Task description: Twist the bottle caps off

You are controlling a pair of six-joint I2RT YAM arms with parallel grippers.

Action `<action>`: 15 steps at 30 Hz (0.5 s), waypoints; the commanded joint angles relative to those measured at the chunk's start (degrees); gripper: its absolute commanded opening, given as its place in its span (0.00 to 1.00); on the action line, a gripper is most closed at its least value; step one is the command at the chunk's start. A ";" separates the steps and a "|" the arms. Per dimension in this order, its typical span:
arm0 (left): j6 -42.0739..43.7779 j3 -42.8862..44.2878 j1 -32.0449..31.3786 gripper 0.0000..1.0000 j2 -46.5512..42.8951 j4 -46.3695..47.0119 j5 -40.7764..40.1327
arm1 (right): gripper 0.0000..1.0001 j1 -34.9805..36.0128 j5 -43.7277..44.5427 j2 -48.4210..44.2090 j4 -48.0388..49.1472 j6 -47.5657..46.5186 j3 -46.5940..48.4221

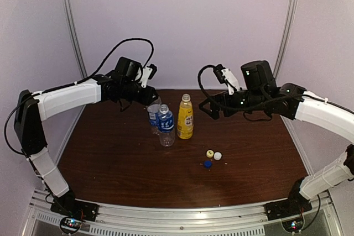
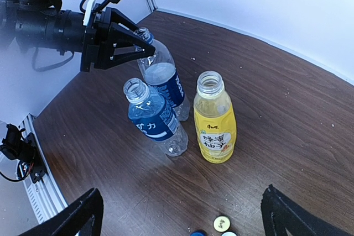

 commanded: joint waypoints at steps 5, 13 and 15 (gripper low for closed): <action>1.20 -0.10 0.06 0.01 0.72 2.75 1.98 | 1.00 -0.26 0.57 -0.48 0.98 -0.20 -0.39; 2.66 0.05 -0.28 0.18 0.73 2.92 2.87 | 1.00 -0.27 0.89 -0.05 0.92 -0.29 -0.65; 2.80 0.16 -0.50 0.25 0.65 3.02 2.89 | 1.00 -0.31 0.91 0.01 0.86 -0.29 -0.66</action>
